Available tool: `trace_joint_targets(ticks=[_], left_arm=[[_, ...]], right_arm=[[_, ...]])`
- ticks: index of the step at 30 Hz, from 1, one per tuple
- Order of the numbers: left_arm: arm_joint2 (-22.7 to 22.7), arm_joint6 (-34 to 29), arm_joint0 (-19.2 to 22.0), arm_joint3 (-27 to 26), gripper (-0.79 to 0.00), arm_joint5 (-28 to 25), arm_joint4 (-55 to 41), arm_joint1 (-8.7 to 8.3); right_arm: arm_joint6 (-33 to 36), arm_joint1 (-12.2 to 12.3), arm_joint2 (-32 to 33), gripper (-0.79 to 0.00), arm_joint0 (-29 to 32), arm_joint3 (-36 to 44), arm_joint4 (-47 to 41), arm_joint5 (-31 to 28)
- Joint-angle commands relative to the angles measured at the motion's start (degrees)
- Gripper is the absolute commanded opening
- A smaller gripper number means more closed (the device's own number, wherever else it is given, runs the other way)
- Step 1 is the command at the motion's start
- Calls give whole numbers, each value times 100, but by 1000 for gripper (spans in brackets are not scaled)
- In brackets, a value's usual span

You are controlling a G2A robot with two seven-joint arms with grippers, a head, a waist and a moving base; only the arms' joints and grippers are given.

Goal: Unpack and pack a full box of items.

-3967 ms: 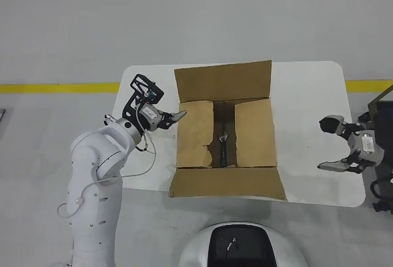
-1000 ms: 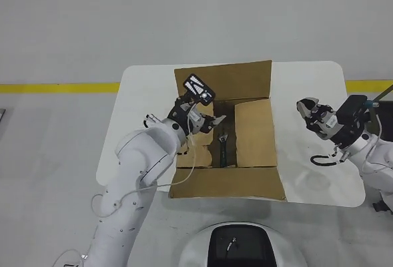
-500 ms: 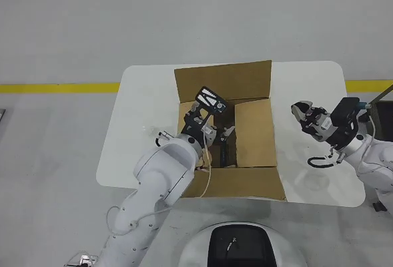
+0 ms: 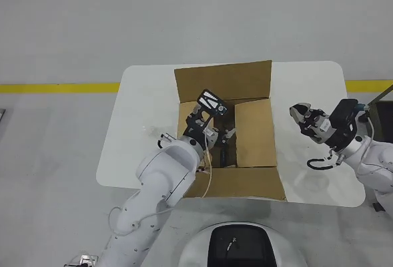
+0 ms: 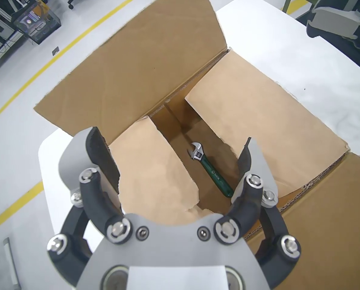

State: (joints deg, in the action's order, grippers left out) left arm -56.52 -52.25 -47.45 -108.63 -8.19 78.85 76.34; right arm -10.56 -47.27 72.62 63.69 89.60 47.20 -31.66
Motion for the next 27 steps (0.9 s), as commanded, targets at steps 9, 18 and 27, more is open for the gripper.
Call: trace_joint_targets(ticks=[9,18,27], left_arm=[[765,-535,187,606,0,421,1109,159],[1097,-1257,279,893,0,329,2391,252],[1070,-1475,178,940,-785,252,2801,339]], right_arm=[[75,-78,31,-785,130,124,19,39],[150,-141,105,-785,151,158,28,26],[200,-210,145,-785,121,215,-46,-38]])
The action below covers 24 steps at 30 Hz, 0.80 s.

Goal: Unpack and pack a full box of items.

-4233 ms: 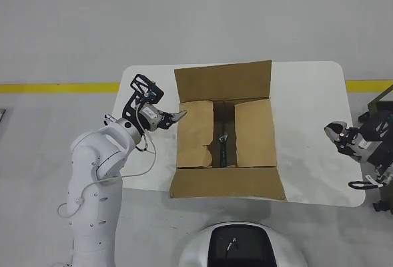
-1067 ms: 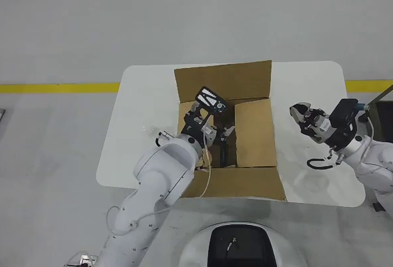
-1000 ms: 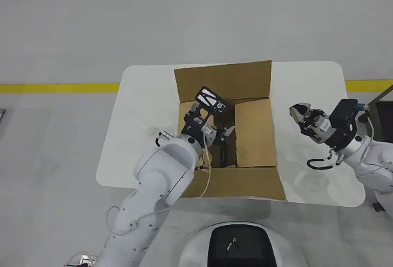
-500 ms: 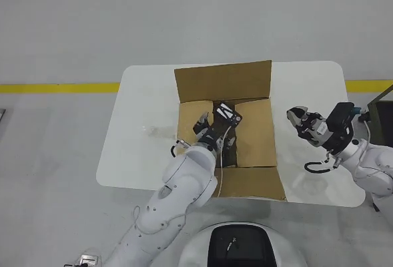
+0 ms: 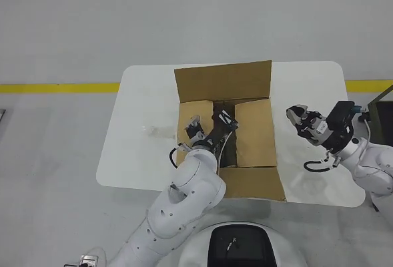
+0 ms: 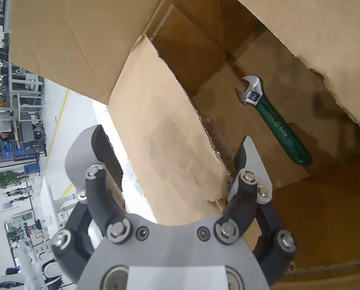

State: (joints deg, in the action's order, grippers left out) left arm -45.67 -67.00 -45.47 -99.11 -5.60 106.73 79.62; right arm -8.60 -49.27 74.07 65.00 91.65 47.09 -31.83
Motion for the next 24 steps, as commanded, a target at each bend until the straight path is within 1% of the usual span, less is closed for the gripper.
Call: trace_joint_targets(ticks=[1,5,9,10,11,12,14,18,21,24], left_arm=[[-24,-12,-24,-27,-785,-6,120,16],[-86,-20,-109,-102,-785,5,238,48],[-184,-20,-187,-184,-785,100,295,85],[-204,-21,-195,-199,-739,101,308,95],[-220,-29,-199,-209,-360,91,337,104],[-224,-37,-202,-217,0,55,380,113],[-264,-27,-214,-280,0,50,406,131],[-301,-69,-246,-428,0,-129,535,159],[-420,-154,-283,-584,0,-206,606,171],[-629,-264,-342,-852,0,-201,696,172]], right_arm=[[13,-21,-11,-785,-20,25,-113,-53],[179,-60,-112,-785,-118,128,-108,-233],[424,-102,-326,-785,-230,185,123,-489],[451,-116,-387,-785,-249,174,169,-531],[535,-126,-457,-785,-275,154,226,-617],[577,-136,-478,-785,-317,117,334,-585],[672,-160,-585,-785,-340,39,344,-682],[848,-188,-623,-785,-453,-104,430,-729],[824,-212,-616,-785,-486,-174,397,-693],[845,-228,-604,-785,-518,-185,419,-711]])
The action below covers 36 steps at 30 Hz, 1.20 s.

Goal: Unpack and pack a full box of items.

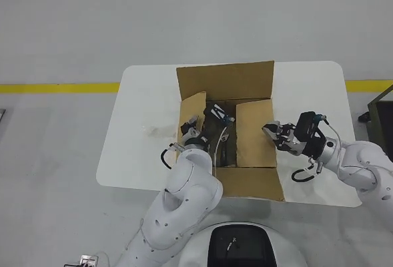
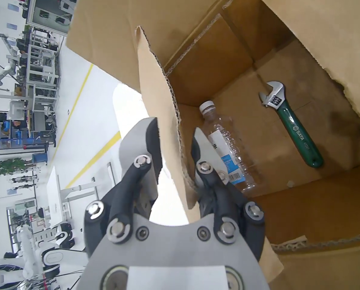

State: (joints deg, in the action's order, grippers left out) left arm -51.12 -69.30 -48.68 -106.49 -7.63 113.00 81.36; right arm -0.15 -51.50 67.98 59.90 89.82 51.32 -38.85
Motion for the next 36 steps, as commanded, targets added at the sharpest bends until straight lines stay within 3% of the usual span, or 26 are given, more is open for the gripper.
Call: trace_joint_targets(ticks=[1,7,17,23,36], left_arm=[[-132,-52,-42,-193,0,-13,227,-8],[-346,-78,-244,-422,0,-163,825,-22],[-1303,-55,-567,-477,0,-415,1403,-91],[-1576,125,-726,-710,0,-474,1358,-84],[-2197,354,-977,-405,0,-584,1607,-91]], right_arm=[[1,-11,9,-785,-13,-8,-3,-15],[36,-46,12,-785,-44,-13,-17,-51],[131,-92,34,-785,-86,-55,50,-99],[300,-98,81,-785,-37,-125,196,-95],[463,-146,104,-785,21,-118,93,-105]])
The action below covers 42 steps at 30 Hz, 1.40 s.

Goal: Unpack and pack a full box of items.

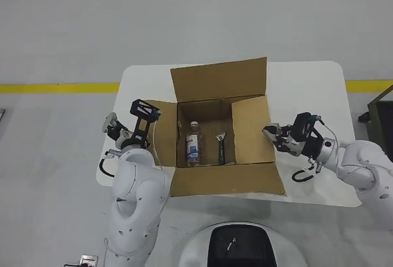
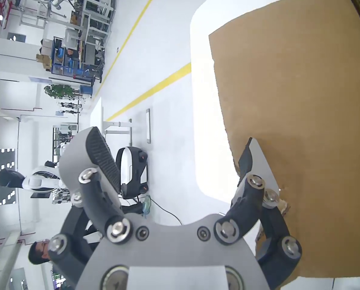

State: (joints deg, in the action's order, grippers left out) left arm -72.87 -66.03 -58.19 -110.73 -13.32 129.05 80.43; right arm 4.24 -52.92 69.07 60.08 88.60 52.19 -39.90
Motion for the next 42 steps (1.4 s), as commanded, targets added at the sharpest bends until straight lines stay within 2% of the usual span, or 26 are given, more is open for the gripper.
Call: trace_joint_targets(ticks=[1,7,18,20,23,26,29,34,37,40,42], left_arm=[[-45,53,-48,35,0,3,11,5],[-60,226,-120,-88,0,120,67,33],[149,840,108,-909,0,208,-555,136],[237,976,190,-1006,0,224,-845,167],[388,1374,266,-1109,0,518,-2291,265],[484,1772,385,-858,0,398,-3567,327],[550,2252,421,-485,0,619,-4965,408],[773,2506,476,153,0,356,-6738,490],[959,2460,546,606,0,61,-7645,528],[1101,2414,535,1111,0,202,-8295,569],[1196,2334,608,1308,0,261,-8041,564]], right_arm=[[32,-8,-3,-785,8,7,-6,5],[-49,-30,106,-785,23,109,-125,153],[-127,-11,676,-785,96,217,-443,431],[-140,-2,788,-785,119,163,-430,450],[-143,14,962,-785,167,41,-411,490],[-144,27,1104,-785,227,-47,-392,487],[-157,38,1222,-785,295,-146,-336,500],[-229,50,1345,-785,459,-246,-130,504],[-219,51,1372,-785,575,-266,-79,479],[-215,49,1406,-785,656,-212,-84,486],[-202,44,1419,-785,696,-169,-105,497]])
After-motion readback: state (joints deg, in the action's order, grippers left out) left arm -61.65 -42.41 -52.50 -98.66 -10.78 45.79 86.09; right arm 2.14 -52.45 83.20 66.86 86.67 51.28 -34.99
